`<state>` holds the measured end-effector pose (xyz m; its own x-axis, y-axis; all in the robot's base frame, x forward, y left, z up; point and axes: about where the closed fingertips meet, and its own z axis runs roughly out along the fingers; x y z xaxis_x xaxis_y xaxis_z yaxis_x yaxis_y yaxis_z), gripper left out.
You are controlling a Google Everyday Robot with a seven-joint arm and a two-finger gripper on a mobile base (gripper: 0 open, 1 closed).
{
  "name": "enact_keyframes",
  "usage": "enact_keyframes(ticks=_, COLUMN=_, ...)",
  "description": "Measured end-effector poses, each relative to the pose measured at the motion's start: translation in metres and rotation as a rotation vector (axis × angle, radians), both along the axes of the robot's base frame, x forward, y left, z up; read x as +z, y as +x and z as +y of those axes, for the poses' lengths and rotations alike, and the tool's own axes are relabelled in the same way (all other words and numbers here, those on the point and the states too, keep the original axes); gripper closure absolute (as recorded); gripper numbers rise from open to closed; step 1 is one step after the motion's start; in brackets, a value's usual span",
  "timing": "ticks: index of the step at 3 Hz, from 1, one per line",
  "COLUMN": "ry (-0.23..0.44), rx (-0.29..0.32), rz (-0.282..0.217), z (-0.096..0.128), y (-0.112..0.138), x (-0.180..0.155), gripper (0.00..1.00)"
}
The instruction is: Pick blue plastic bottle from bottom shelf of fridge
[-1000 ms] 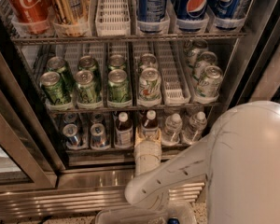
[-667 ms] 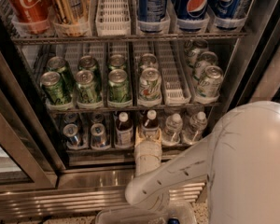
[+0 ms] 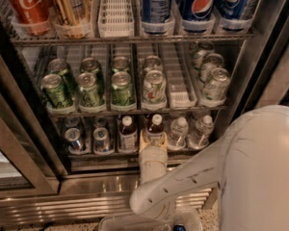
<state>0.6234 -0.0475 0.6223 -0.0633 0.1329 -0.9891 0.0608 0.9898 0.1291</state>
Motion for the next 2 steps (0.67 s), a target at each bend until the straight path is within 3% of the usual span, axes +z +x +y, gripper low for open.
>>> enact_keyframes(ticks=2, ry=0.013, rx=0.003, rz=-0.025, z=-0.0018, y=-0.0057, x=0.0086, gripper=1.0)
